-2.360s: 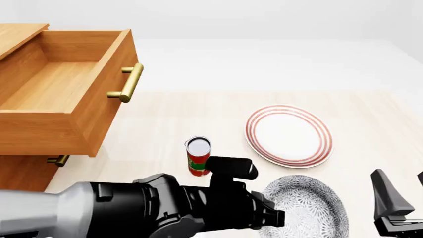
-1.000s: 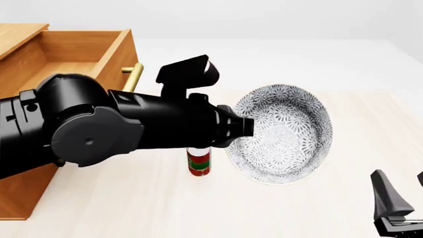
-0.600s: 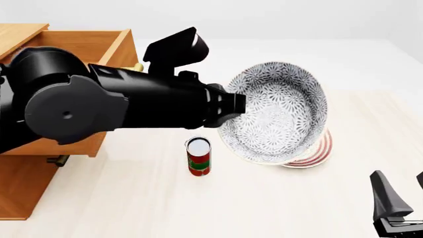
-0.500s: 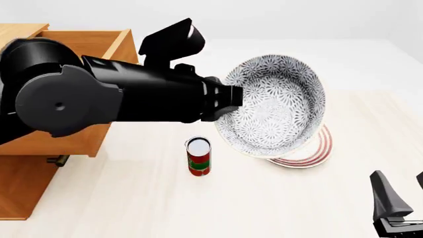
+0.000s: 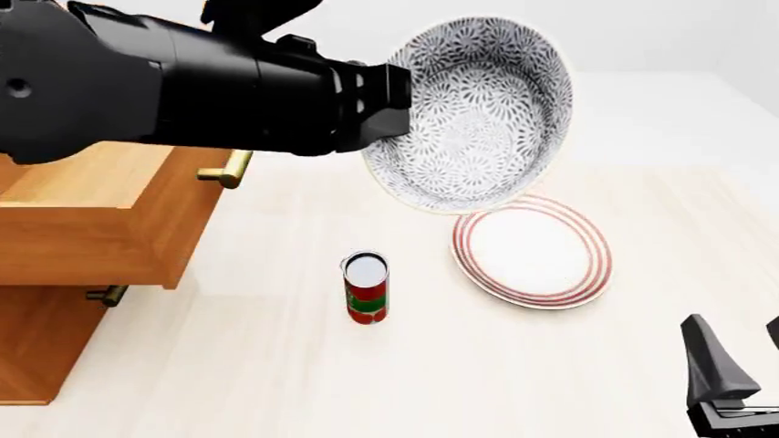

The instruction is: Put the bowl in the top drawer of the cabinet.

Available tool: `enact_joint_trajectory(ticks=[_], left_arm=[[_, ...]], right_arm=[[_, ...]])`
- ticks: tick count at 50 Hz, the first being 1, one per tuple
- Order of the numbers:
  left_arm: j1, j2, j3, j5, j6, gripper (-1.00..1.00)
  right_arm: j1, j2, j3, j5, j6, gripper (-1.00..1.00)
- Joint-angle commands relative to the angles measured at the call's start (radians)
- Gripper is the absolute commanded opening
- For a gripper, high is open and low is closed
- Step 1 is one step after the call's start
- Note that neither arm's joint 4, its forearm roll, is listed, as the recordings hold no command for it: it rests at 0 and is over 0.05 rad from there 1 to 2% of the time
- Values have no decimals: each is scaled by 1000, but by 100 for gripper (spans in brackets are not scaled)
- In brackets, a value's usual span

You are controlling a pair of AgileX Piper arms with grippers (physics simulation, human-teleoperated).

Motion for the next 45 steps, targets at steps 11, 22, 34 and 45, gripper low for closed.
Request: enact_joint_trajectory(ticks=[11,22,34,45], left_arm=[[80,1,-132,86,28,-100],[118,-3,-199,135,40,-100],[165,-20,-239,167,51,-100],[228,-48,-235,175,52,-100]], right_arm=[[0,2,0,-2,0,100],[0,14,-19,6,0,100],[0,14,-19,6,0,100],[0,14,-19,6,0,100]])
